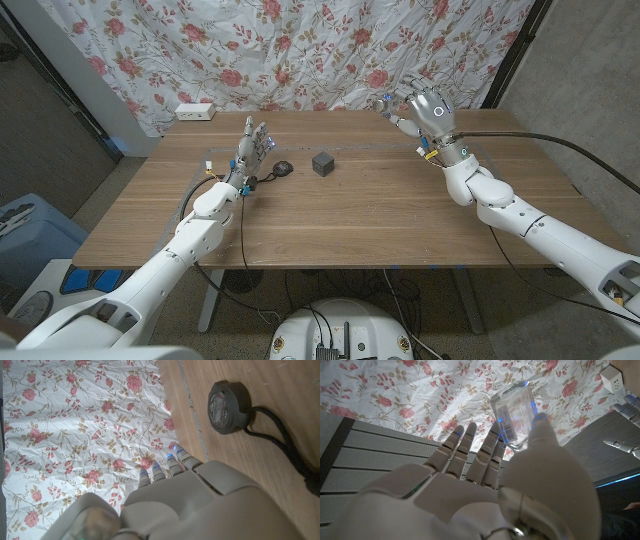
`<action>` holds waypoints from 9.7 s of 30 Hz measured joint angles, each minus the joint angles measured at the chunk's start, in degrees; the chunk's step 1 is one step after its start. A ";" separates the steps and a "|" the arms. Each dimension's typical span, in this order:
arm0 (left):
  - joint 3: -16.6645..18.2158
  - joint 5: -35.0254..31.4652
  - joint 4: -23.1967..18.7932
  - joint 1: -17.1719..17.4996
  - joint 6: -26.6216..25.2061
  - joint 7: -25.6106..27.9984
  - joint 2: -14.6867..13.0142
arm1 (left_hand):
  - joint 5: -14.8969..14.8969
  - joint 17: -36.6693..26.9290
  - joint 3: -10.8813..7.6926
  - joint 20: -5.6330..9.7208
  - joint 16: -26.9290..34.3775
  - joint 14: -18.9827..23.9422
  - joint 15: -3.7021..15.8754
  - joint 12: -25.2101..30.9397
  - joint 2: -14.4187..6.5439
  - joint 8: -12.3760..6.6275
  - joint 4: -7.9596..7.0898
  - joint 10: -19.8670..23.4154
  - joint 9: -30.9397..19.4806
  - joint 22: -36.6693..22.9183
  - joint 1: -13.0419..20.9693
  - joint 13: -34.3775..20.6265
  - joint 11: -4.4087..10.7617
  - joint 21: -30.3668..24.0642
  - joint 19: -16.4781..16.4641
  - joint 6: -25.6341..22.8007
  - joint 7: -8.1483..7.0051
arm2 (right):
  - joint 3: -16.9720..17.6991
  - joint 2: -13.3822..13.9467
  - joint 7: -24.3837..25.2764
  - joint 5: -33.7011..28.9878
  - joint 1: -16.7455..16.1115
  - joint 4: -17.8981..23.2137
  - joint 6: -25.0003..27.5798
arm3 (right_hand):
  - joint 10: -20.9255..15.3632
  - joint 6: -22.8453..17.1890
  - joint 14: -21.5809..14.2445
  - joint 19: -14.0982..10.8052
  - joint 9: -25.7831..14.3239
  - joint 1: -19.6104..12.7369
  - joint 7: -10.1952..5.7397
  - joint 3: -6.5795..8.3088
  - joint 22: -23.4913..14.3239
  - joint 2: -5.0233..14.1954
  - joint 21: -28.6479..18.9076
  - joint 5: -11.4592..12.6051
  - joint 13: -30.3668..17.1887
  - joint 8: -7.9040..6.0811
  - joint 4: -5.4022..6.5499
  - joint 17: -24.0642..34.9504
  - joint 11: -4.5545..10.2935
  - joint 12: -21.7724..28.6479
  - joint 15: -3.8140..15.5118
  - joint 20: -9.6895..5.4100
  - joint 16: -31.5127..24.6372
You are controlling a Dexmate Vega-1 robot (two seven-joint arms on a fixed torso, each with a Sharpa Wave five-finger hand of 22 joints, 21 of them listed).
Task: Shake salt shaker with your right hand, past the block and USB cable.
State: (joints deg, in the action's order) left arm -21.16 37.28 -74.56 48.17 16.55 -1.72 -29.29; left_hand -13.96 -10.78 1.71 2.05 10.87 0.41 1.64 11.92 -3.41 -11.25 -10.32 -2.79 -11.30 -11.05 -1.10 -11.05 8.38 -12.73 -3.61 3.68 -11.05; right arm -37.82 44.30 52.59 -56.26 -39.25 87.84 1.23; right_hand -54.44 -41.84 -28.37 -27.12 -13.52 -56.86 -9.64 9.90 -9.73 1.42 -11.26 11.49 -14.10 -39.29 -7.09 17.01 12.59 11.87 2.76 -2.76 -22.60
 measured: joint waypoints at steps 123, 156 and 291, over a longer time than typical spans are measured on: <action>-0.02 -0.02 0.08 -0.04 0.06 -0.02 0.05 | 0.00 0.00 0.00 0.00 0.00 0.00 0.00 0.00 0.00 0.00 0.00 0.00 0.00 0.00 0.00 0.00 0.00 0.00 0.00 0.00 0.00 | 4.72 -3.25 -20.93 30.33 -12.33 5.13 -4.53 | -2.56 -0.20 -2.84 -0.30 3.15 7.10 0.22 0.25 0.00 2.08 0.00 -0.46 0.51 2.59 -0.25 1.21 -0.10 0.66 0.16 0.93 -0.85; -0.02 -0.02 0.10 -0.04 0.05 -0.03 0.05 | 0.00 0.00 0.00 0.00 0.00 0.00 0.00 0.00 0.00 0.00 0.00 0.00 0.00 0.00 0.00 0.00 0.00 0.00 0.00 0.00 0.00 | 1.39 -6.88 -16.98 29.99 -14.11 0.87 -5.23 | -2.56 -0.51 -2.97 -0.50 3.18 7.10 0.53 0.88 0.00 2.08 0.00 -0.69 0.80 3.49 -0.90 1.33 -0.10 0.49 0.30 0.72 -1.13; -0.04 -0.04 0.09 -0.05 0.05 0.00 0.07 | 0.00 0.00 0.00 0.00 0.00 0.00 0.00 0.00 0.00 0.00 0.00 0.00 0.00 0.00 0.00 0.00 0.00 0.00 0.00 0.00 0.00 | 3.49 -6.00 -38.02 50.99 -12.69 -1.87 -16.37 | 45.79 38.93 28.90 19.68 2.86 31.54 6.13 -9.34 0.00 -4.40 0.88 5.69 2.66 29.15 4.09 0.00 -11.96 -1.96 -8.19 8.19 11.16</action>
State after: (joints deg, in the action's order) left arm -21.20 37.24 -74.47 48.12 16.60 -1.73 -29.22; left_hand -13.96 -10.78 1.71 2.05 10.87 0.41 1.64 11.92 -3.41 -11.25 -10.32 -2.79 -11.30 -11.05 -1.10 -11.05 8.38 -12.73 -3.61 3.68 -11.05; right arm -34.32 38.30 14.57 -5.27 -51.93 85.97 -15.14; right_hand -8.65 -2.91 0.53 -7.44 -10.66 -25.32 -3.51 0.56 -9.73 -2.98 -10.38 17.18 -11.44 -10.15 -3.00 17.01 0.63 9.92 -5.43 5.43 -11.44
